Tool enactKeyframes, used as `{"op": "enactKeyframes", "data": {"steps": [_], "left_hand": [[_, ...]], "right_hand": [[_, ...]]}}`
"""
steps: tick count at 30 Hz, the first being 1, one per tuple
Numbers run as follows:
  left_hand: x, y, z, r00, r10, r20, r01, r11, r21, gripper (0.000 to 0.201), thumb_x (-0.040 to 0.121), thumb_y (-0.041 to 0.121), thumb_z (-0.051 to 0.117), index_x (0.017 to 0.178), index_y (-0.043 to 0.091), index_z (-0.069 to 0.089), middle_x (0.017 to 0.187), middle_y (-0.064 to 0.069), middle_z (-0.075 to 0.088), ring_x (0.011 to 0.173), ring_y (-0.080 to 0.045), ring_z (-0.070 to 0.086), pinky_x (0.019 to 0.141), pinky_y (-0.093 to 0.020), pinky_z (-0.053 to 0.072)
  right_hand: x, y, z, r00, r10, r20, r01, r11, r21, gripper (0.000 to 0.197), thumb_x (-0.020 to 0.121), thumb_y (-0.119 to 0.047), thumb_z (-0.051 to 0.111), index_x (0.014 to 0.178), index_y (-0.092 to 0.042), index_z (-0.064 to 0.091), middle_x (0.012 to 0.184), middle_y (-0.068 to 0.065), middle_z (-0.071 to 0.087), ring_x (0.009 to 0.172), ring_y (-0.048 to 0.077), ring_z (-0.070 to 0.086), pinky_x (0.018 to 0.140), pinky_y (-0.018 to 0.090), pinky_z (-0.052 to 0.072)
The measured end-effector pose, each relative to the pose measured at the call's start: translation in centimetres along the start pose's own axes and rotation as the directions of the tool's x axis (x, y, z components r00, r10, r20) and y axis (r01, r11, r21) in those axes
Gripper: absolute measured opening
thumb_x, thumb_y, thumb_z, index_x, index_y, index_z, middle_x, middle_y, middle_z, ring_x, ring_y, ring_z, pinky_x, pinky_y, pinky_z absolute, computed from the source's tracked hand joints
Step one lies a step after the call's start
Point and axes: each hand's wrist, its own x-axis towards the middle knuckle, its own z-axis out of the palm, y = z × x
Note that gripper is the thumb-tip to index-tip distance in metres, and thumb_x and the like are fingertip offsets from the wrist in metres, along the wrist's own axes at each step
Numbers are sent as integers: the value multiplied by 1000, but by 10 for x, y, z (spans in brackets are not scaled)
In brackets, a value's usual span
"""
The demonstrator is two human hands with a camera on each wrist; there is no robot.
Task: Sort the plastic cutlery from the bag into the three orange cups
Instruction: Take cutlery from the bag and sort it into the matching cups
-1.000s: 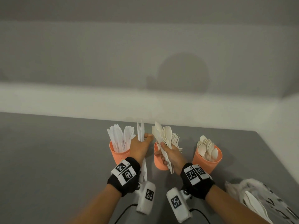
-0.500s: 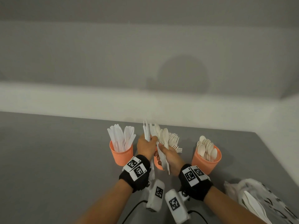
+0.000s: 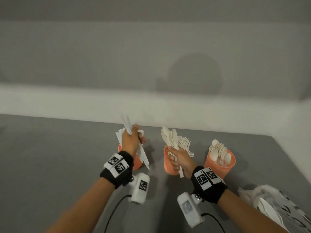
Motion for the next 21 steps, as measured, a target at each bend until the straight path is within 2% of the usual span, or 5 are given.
{"op": "enactKeyframes", "data": {"steps": [4,9,12,16,21], "left_hand": [[28,30,-24,966,236,-110,-228,970,79,28,95,29,50,70,16,50,48,1,41,33,-2,41,41,-18,41],[47,22,-30,948,304,-96,-285,943,170,43,94,34,50,57,14,41,45,-1,43,39,-9,41,49,-23,39],[50,0,-30,964,265,-27,-251,936,247,36,93,32,53,66,7,50,54,-8,49,47,-15,48,53,-21,41],[51,-25,-37,953,294,67,-299,889,346,13,86,15,64,95,10,55,64,-6,58,49,0,58,59,-14,44],[50,-37,-42,874,438,212,-479,695,536,16,88,8,59,104,11,60,74,0,56,66,-14,51,65,-17,41]], "right_hand": [[1,-6,1,1000,-19,22,19,1000,-15,22,100,-31,37,102,-19,55,42,-8,38,27,2,24,31,9,18],[-2,-8,5,1000,-24,20,24,1000,-18,36,100,-32,35,121,-7,48,43,-6,34,28,3,23,32,8,17],[-2,-9,3,999,-40,6,40,996,-78,29,100,-31,35,114,-15,53,45,-5,34,29,3,23,34,10,16],[1,-7,2,997,-77,-8,75,988,-136,24,100,-30,36,101,-17,56,49,-3,35,30,3,25,33,12,19],[1,-3,5,995,-103,-6,100,977,-190,23,99,-30,39,106,-18,57,58,0,44,35,4,35,33,15,27]]}}
